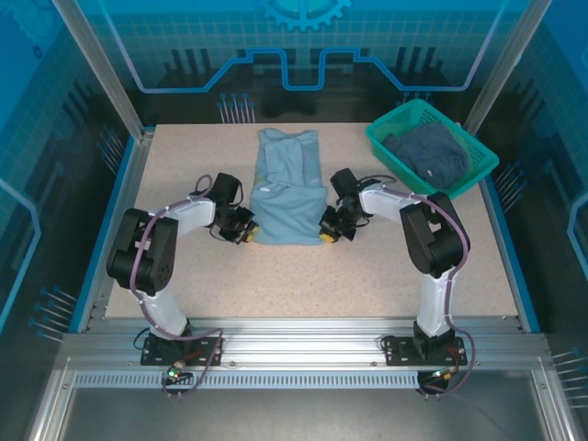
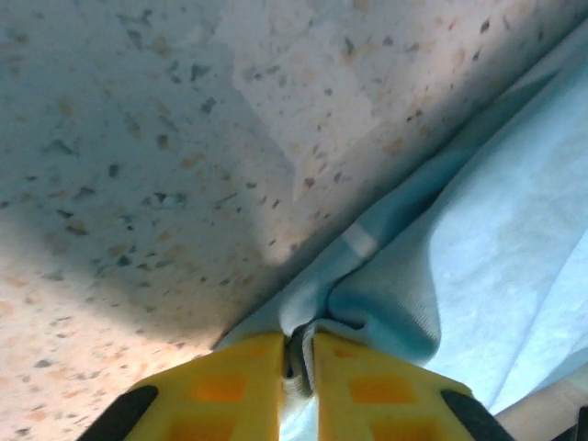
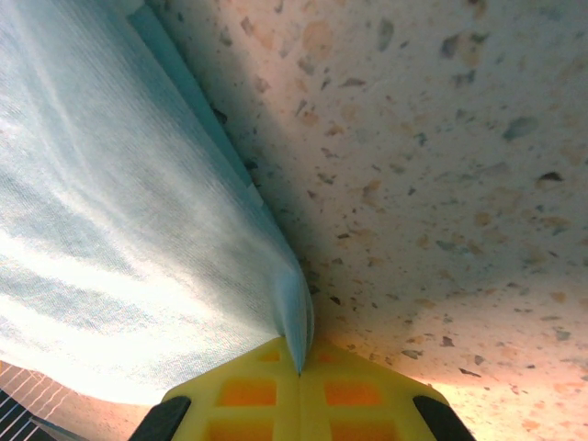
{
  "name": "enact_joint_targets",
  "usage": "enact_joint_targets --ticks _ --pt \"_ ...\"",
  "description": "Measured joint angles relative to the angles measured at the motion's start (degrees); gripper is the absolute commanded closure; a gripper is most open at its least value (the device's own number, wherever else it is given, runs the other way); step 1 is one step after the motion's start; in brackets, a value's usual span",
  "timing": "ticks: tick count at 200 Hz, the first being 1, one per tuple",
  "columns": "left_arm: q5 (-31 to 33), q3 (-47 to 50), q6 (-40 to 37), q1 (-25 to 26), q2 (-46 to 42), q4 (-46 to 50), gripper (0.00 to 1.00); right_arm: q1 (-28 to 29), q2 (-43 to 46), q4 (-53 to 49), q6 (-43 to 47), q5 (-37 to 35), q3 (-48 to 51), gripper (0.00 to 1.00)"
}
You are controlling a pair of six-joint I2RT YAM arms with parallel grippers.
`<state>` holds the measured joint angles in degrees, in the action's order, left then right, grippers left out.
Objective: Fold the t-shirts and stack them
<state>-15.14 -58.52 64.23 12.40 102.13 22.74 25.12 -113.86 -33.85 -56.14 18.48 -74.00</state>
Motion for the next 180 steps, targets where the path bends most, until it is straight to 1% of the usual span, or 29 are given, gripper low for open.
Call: enact_joint_targets --ticks 39,68,95,115,143,180 --pt "1.5 0.7 0.0 0.8 -1.7 -0.1 1.0 0.0 0.1 -1.3 1.3 -0.4 -0.8 1.0" --pt "1.6 4.9 -0.8 1.0 -8.5 1.0 1.0 0.0 1.2 -3.5 3.7 -1.1 -1.0 1.0" --pt "-0.5 10.4 -1.8 2.0 -14.0 2.0 1.0 0.8 3.1 -6.6 6.8 -0.9 -0.7 1.0" --pt "-2.1 14.4 -2.7 3.3 -17.9 3.8 1.0 2.6 5.8 -8.6 8.9 0.2 1.8 1.0" --pt "-5.0 19.0 -3.4 5.9 -26.0 8.1 1.0 5.8 10.2 -11.3 11.5 2.8 6.8 1.0" --pt "-8.1 21.0 -4.1 11.6 -38.6 15.6 1.0 10.5 18.2 -16.4 12.6 6.7 11.6 1.0"
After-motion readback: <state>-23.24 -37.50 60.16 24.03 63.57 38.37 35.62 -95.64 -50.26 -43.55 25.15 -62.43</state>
